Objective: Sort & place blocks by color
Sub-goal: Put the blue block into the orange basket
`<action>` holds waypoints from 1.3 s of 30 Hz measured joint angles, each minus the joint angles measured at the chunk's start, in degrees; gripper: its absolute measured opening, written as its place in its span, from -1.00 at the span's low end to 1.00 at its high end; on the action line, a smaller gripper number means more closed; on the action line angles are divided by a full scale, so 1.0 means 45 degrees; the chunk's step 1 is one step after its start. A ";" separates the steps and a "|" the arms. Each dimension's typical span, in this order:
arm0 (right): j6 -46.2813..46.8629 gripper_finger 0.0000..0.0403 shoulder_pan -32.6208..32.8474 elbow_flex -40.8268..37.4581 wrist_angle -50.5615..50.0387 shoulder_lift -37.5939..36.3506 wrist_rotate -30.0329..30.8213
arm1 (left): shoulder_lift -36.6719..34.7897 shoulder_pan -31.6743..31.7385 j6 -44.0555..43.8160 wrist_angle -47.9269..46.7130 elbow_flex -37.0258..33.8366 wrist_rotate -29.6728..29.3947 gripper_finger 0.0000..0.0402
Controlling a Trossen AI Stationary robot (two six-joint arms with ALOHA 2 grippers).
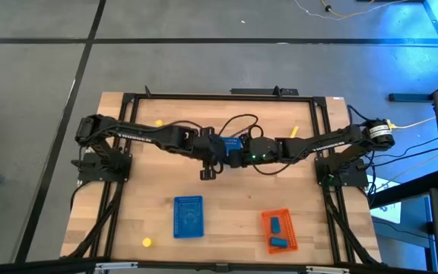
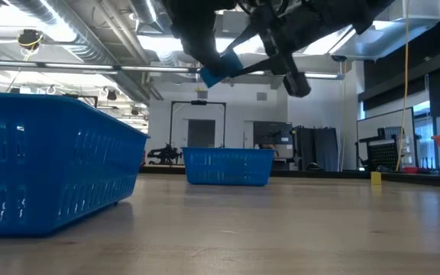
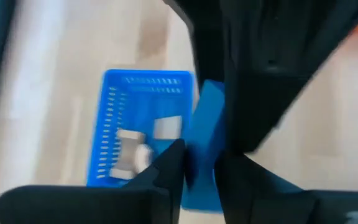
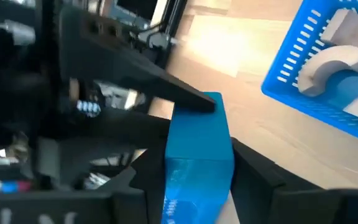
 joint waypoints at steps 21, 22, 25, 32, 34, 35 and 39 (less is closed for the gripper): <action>-0.1467 -0.32 0.3554 0.0015 -1.0941 -0.5231 -0.3495 | -0.5407 0.0349 -0.2875 0.2235 -0.2184 0.1811 -0.41; -0.1112 -0.32 0.4183 0.0015 -1.0774 -0.5010 -0.3661 | -0.5910 0.0349 -0.3072 0.2978 -0.2779 0.1734 -0.41; -0.0249 -0.32 0.5841 0.0015 -1.0495 -0.4099 -0.4100 | -0.7183 0.0325 -0.3745 0.4460 -0.4251 0.1270 -0.41; 0.0478 -0.29 0.7828 0.0000 -0.9636 -0.1707 -0.4418 | -0.8687 0.0335 -0.4264 0.5185 -0.5200 0.0286 -0.41; 0.0428 -0.28 0.7878 0.0000 -0.9283 -0.1228 -0.4493 | -0.8748 0.0330 -0.4257 0.5233 -0.5197 0.0062 -0.41; 0.0398 -0.27 0.7875 0.0000 -0.9210 -0.1065 -0.4511 | -0.8834 0.0330 -0.4219 0.5083 -0.5224 -0.0002 -0.41; 0.0341 -0.26 0.7831 0.0001 -0.9068 -0.0831 -0.4515 | -0.8882 0.0335 -0.4163 0.5187 -0.5187 -0.0043 -0.41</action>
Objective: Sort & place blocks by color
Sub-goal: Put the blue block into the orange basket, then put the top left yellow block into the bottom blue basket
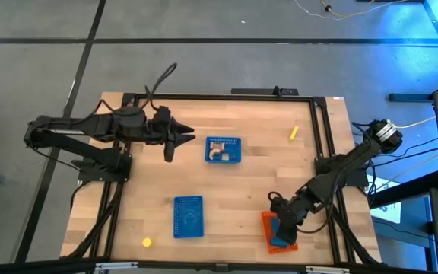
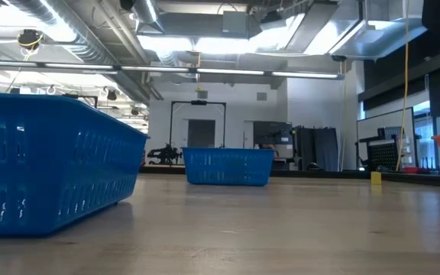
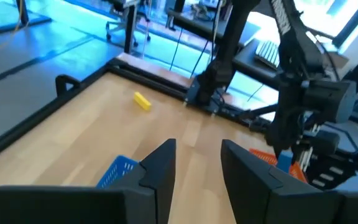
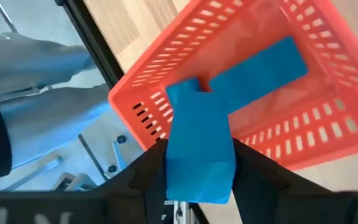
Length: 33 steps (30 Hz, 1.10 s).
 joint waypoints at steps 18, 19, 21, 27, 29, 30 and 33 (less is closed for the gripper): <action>-0.1603 0.44 -0.1286 0.0162 -0.0158 -0.1120 -0.0603 | 0.0013 0.0005 0.0063 -0.0381 -0.0011 -0.0001 -0.41; -0.1806 0.45 -0.1448 0.0202 -0.0204 -0.1466 -0.0207 | 0.0013 0.0020 0.0141 -0.0378 -0.0011 -0.0067 -0.41; -0.1984 0.45 -0.1812 0.0223 -0.0278 -0.2251 0.0735 | 0.0013 0.0206 0.0283 -0.0379 -0.0011 -0.0201 -0.41; -0.2256 0.46 -0.3169 0.0242 -0.1358 -0.4150 0.3902 | 0.0018 0.2430 0.0052 -0.2719 -0.0011 0.0155 -0.32; -0.2279 0.46 -0.3578 0.0242 -0.1866 -0.4522 0.4478 | 0.0089 0.3624 -0.0060 -0.4374 -0.0011 0.0336 -0.24; -0.2352 0.46 -0.3767 0.0231 -0.2036 -0.4669 0.4662 | 0.0208 0.4230 -0.0069 -0.5182 -0.0011 0.0329 -0.19; -0.2704 0.46 -0.4223 0.0213 -0.2295 -0.4852 0.4936 | 0.0743 0.5961 -0.0100 -0.7036 -0.0117 0.0292 -0.01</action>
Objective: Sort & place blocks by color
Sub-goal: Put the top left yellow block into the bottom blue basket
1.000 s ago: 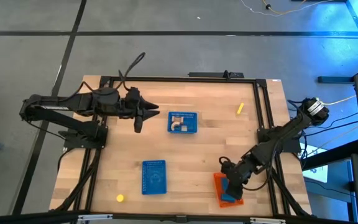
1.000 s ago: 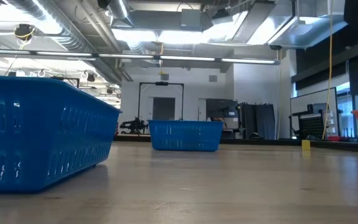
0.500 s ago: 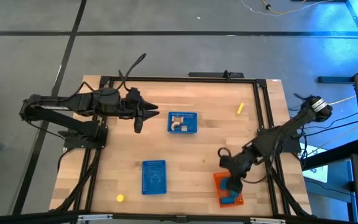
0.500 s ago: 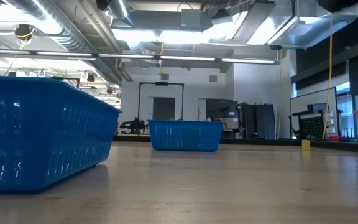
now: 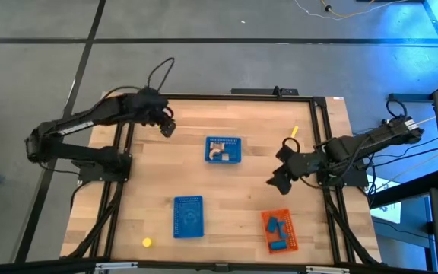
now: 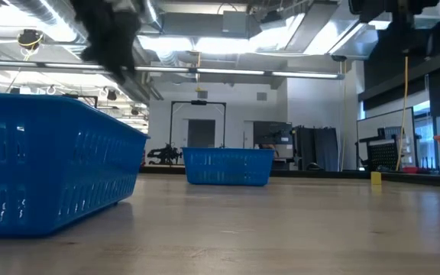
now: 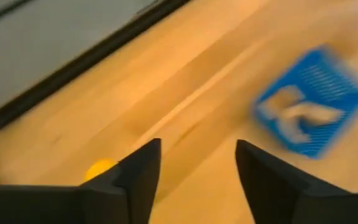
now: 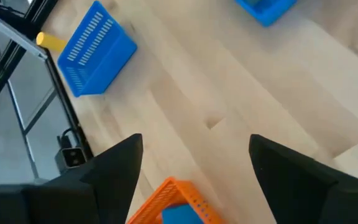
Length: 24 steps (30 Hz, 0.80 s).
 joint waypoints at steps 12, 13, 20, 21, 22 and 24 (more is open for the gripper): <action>-0.0265 0.46 -0.0532 -0.0015 0.0011 0.0092 0.0012 | 0.1140 0.2592 -0.2754 0.2762 -0.4318 -0.0309 0.43; -0.0254 0.46 -0.0532 -0.0015 0.0011 0.0092 0.0010 | 0.1140 0.2604 -0.3055 0.3179 -0.4720 -0.0539 0.43; -0.0212 0.46 -0.0532 -0.0015 0.0016 0.0097 0.0009 | 0.1135 0.2602 -0.3335 0.4786 -0.5855 -0.2180 0.41; -0.0208 0.46 -0.0532 -0.0015 0.0012 0.0097 0.0012 | 0.1134 0.2602 -0.3340 0.4827 -0.5865 -0.2454 0.41; -0.0207 0.46 -0.0532 -0.0015 0.0011 0.0095 0.0013 | 0.1130 0.2609 -0.3369 0.4878 -0.5889 -0.2653 0.41; -0.0208 0.46 -0.0532 -0.0015 0.0014 0.0095 0.0013 | 0.1130 0.2758 -0.3618 0.4848 -0.5996 -0.2695 0.41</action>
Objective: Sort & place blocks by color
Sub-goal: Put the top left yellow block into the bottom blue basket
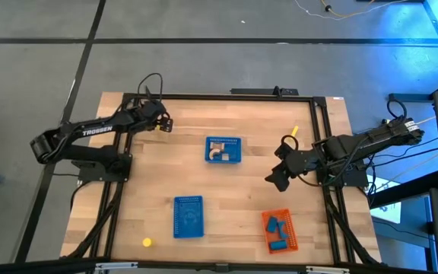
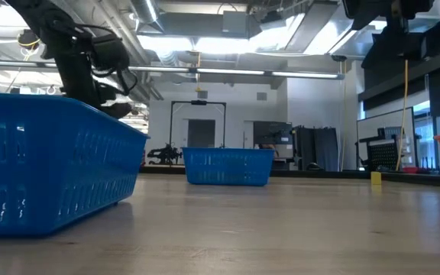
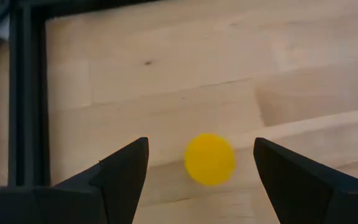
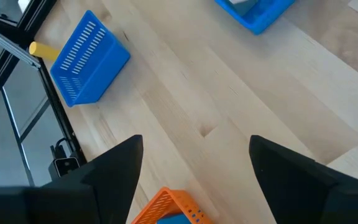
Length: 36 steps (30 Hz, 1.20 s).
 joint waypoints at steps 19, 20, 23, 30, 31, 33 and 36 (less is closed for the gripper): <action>-0.0052 0.46 0.0000 0.0000 -0.0003 0.0002 0.0155 | 0.0005 0.0927 -0.0572 0.2342 -0.1481 0.1362 0.33; -0.0052 0.46 0.0000 0.0000 -0.0003 0.0002 0.0155 | 0.0005 0.0927 -0.0655 0.2330 -0.1485 0.1360 0.27; -0.0075 0.46 0.0000 0.0000 0.0001 0.0002 0.0155 | 0.0005 0.0927 -0.0725 0.2320 -0.1485 0.1507 0.05; -0.0106 0.46 0.0000 0.0000 0.0002 0.0005 0.0298 | -0.0017 0.0789 -0.1024 0.2348 -0.1437 0.1767 -0.43; -0.0108 0.46 0.0000 0.0000 0.0009 0.0006 0.0319 | -0.0042 0.0758 -0.0987 0.2289 -0.1362 0.1967 -0.43; -0.0117 0.46 0.0000 0.0000 0.0022 0.0007 0.0328 | -0.0343 0.0723 -0.0636 0.2129 -0.1080 0.2439 -0.43; -0.0211 0.46 0.0000 0.0000 0.0111 0.0007 0.0336 | -0.1224 0.0656 0.0181 0.2300 -0.0253 0.3112 -0.43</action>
